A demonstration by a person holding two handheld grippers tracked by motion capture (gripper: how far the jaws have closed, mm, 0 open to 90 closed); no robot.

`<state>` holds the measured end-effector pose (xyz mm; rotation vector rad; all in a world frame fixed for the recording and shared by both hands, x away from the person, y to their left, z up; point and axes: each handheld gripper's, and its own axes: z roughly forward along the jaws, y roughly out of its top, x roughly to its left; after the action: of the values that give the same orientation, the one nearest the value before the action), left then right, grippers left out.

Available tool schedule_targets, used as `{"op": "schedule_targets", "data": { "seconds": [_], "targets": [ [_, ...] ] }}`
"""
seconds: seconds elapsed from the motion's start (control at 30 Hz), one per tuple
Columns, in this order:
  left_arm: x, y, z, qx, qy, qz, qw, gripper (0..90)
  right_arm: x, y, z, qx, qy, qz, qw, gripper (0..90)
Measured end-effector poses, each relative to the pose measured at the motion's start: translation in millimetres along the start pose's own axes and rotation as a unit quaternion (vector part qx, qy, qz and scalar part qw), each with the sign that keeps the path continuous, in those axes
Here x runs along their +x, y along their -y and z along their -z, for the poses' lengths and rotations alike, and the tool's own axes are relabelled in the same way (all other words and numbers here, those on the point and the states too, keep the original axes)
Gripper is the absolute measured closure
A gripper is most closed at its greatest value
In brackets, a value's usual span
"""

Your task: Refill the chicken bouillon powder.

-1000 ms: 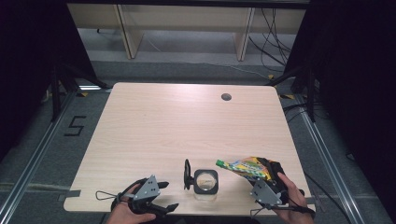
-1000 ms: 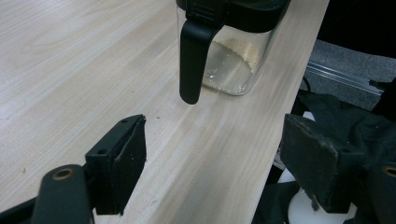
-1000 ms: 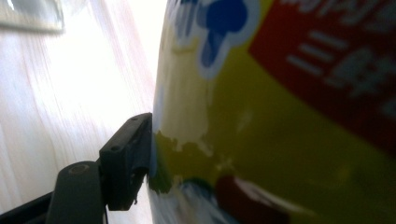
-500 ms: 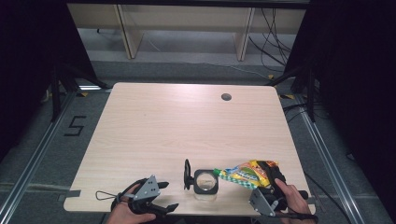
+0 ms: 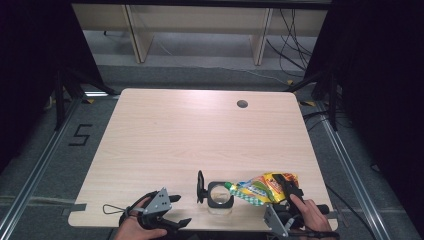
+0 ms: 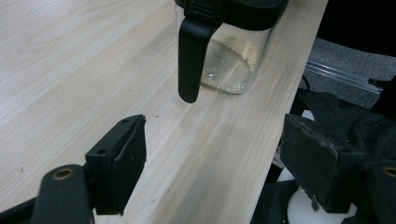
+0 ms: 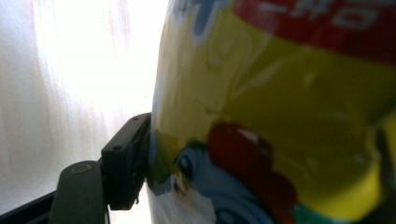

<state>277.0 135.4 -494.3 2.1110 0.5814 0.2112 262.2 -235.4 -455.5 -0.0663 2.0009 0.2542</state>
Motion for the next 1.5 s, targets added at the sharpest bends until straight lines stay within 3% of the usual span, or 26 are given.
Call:
{"op": "schedule_targets", "data": {
  "seconds": [0.1,0.13,0.23,0.27,0.33,0.37,0.57,0.6,0.63,0.73,0.97,1.0,1.13,1.17,1.27,1.3,1.33,1.37,1.5],
  "targets": [
    [0.9,-0.5,0.6,0.004,0.000,-0.009,1.0000,22.5,2.2,-2.1,1.6,0.001,0.000,0.011,0.9999,29.4],
    [-0.2,0.2,0.0,-0.001,-0.001,0.002,1.0000,22.5,3.5,-2.7,2.1,-0.002,0.004,0.014,0.9999,29.5],
    [-0.2,0.5,-0.6,-0.004,0.003,0.004,1.0000,22.5,5.0,-5.5,3.9,-0.010,0.014,0.022,0.9996,29.6],
    [-0.2,0.6,-0.6,-0.004,0.003,0.005,1.0000,22.5,5.3,-6.3,3.8,-0.012,0.005,0.026,0.9996,29.6],
    [-0.6,0.4,0.1,0.000,-0.001,0.004,1.0000,22.5,6.2,-7.6,5.3,-0.008,0.020,0.033,0.9992,29.6],
    [0.4,0.0,0.1,0.000,0.000,-0.004,1.0000,22.5,5.8,-7.9,5.4,-0.006,0.019,0.039,0.9991,29.6],
    [1.5,-0.2,-0.3,-0.001,0.001,-0.012,0.9999,22.5,7.9,-8.6,5.0,-0.005,0.018,0.057,0.9982,29.7],
    [1.5,-0.2,0.1,0.000,0.001,-0.012,0.9999,22.5,8.0,-8.7,5.3,-0.006,0.023,0.062,0.9978,29.7],
    [-0.5,0.5,0.0,0.000,-0.001,0.005,1.0000,22.5,7.7,-8.7,4.5,-0.008,0.025,0.074,0.9969,29.8],
    [1.1,0.0,-1.0,-0.005,0.002,-0.008,0.9999,22.5,7.7,-9.3,5.5,-0.001,0.031,0.087,0.9957,29.7],
    [1.9,-0.2,-0.3,-0.001,0.002,-0.012,0.9999,22.5,11.1,-11.9,4.8,0.012,0.040,0.122,0.9916,29.8],
    [-0.4,0.4,0.0,0.000,-0.001,0.005,1.0000,22.5,10.5,-12.4,4.6,0.012,0.035,0.127,0.9912,29.8],
    [1.2,0.3,-0.5,-0.002,0.003,-0.006,1.0000,22.5,11.2,-12.4,3.3,0.011,0.038,0.134,0.9902,29.8],
    [0.9,0.0,-1.0,-0.005,0.002,-0.007,1.0000,22.5,12.8,-12.8,4.2,0.021,0.039,0.127,0.9909,29.8],
    [0.7,-0.1,0.1,0.002,0.000,-0.006,1.0000,22.5,9.9,-14.0,4.6,0.014,0.057,0.149,0.9871,29.8],
    [0.3,0.3,-0.7,-0.003,0.001,-0.003,1.0000,22.5,9.0,-13.9,3.3,0.009,0.051,0.153,0.9869,29.8],
    [3.4,-0.3,0.6,0.009,-0.001,-0.023,0.9997,22.5,11.2,-12.7,2.8,0.011,0.049,0.144,0.9883,29.8],
    [1.6,0.5,0.2,0.009,-0.004,-0.006,0.9999,22.5,10.3,-13.5,4.0,0.018,0.045,0.148,0.9879,29.8],
    [0.9,0.4,-0.3,0.006,0.000,-0.003,1.0000,22.5,8.8,-16.1,4.9,0.028,0.035,0.155,0.9870,29.8]
  ]
}}
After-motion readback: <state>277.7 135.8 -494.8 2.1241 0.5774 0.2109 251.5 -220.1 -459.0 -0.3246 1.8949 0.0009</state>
